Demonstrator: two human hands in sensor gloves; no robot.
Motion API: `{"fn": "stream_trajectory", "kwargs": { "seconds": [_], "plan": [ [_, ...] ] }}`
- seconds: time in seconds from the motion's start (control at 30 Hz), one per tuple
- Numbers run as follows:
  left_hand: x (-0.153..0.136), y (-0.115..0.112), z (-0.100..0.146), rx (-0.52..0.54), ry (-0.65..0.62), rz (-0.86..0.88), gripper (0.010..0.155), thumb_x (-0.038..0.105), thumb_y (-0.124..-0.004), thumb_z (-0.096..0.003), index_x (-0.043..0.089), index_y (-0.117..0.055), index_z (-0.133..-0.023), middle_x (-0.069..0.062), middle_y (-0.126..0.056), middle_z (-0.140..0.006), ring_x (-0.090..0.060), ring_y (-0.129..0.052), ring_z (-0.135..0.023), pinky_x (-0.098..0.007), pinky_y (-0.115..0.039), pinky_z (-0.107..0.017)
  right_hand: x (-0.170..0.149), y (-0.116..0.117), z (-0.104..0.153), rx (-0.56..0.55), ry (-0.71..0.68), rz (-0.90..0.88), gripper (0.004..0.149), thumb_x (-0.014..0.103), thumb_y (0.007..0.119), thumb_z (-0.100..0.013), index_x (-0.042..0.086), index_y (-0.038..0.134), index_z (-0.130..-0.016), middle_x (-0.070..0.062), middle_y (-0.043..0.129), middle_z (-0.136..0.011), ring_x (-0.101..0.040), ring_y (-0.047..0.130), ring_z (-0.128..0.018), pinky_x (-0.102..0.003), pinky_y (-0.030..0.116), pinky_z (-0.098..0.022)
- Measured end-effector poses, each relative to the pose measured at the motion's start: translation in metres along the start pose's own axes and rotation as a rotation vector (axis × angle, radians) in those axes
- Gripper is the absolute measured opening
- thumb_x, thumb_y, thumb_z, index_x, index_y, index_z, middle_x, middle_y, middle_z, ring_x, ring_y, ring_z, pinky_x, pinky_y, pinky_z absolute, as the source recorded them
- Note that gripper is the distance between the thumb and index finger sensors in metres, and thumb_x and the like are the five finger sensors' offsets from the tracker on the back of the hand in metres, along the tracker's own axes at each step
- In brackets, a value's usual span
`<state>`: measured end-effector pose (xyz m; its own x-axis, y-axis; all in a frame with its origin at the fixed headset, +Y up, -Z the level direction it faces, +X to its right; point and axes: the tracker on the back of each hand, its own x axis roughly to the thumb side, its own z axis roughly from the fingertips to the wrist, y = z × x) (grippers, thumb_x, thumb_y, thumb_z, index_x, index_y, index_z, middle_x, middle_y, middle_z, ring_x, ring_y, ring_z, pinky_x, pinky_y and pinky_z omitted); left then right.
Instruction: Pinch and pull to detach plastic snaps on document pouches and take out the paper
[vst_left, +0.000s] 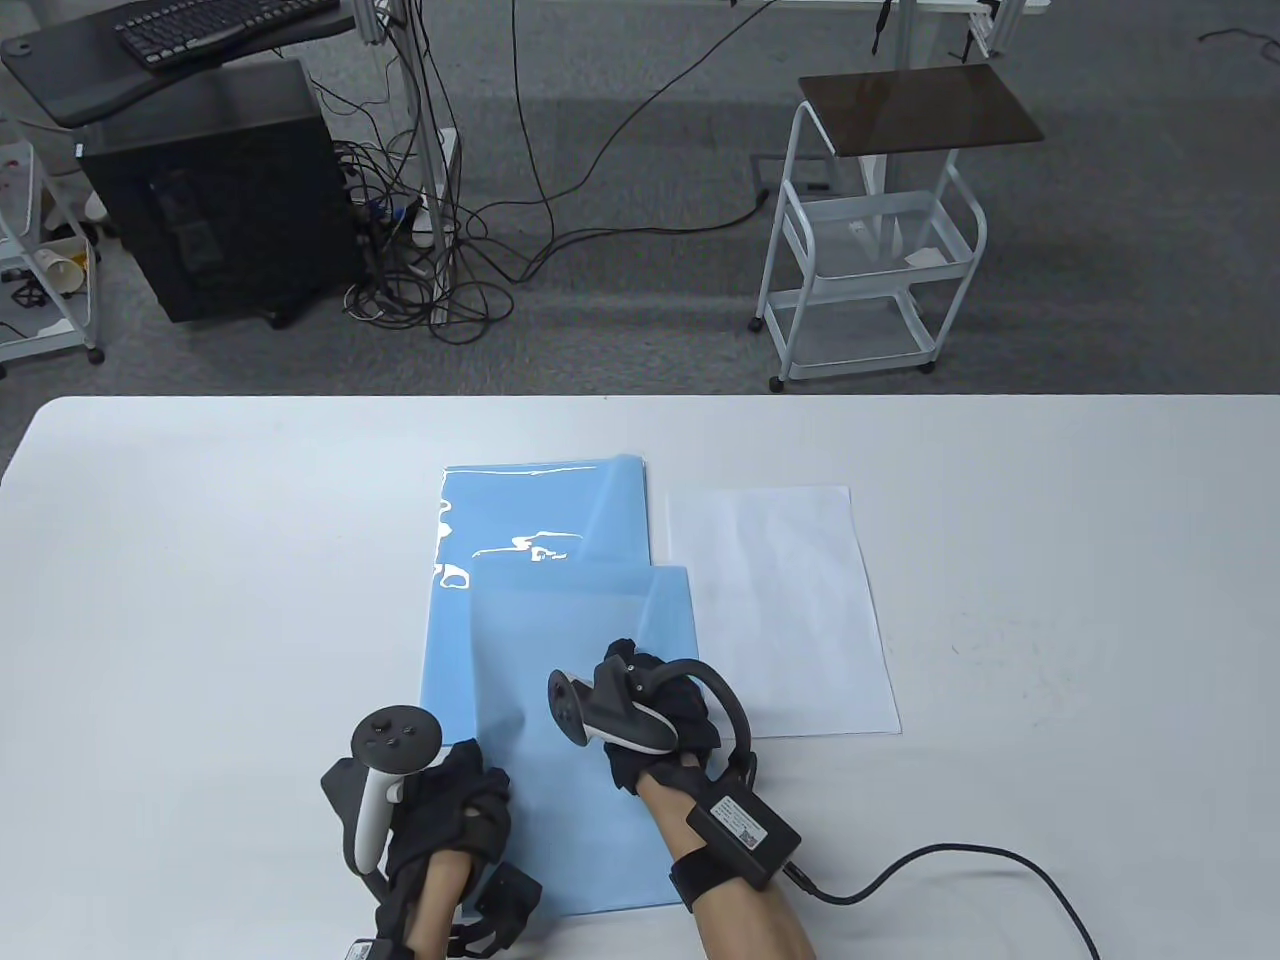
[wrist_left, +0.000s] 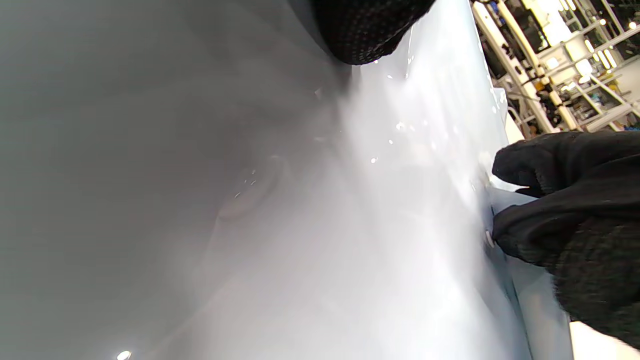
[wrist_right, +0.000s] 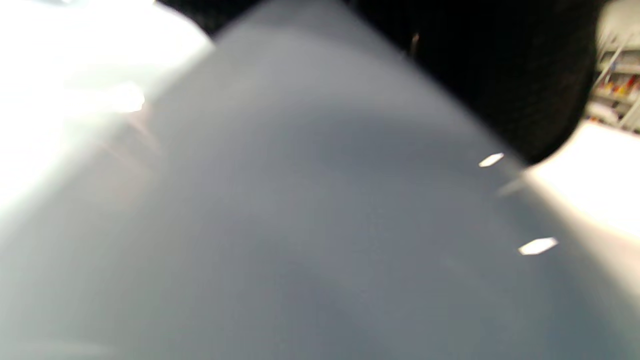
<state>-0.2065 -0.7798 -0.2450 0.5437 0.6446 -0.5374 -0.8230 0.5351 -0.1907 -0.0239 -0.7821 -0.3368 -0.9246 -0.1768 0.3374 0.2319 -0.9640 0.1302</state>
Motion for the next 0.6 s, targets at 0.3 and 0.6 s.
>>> {"fn": "stream_trajectory", "kwargs": {
  "seconds": [0.3,0.6],
  "plan": [
    [-0.001,0.0,0.0,-0.001,0.002,0.01,0.048,0.023,-0.072,-0.0554,0.008,-0.063,-0.101,-0.002,-0.093,-0.086,-0.023,-0.109,-0.057,-0.039,-0.094,-0.041,-0.043,-0.025,0.032,-0.071,-0.012,-0.149,0.072,0.017,0.087,-0.051,0.012,0.047,-0.112,-0.025,0.051,-0.119,-0.057,0.071,-0.095,-0.071,0.071,-0.057],
    [-0.003,0.001,-0.001,-0.006,0.008,0.032,0.048,0.024,-0.072,-0.0556,0.008,-0.062,-0.1,-0.002,-0.093,-0.086,-0.023,-0.109,-0.057,-0.039,-0.093,-0.041,-0.032,-0.023,0.075,-0.142,-0.319,0.318,0.069,0.01,0.096,-0.04,0.025,0.069,-0.101,-0.008,0.065,-0.117,-0.037,0.057,-0.106,-0.057,0.055,-0.074]
  ]
}}
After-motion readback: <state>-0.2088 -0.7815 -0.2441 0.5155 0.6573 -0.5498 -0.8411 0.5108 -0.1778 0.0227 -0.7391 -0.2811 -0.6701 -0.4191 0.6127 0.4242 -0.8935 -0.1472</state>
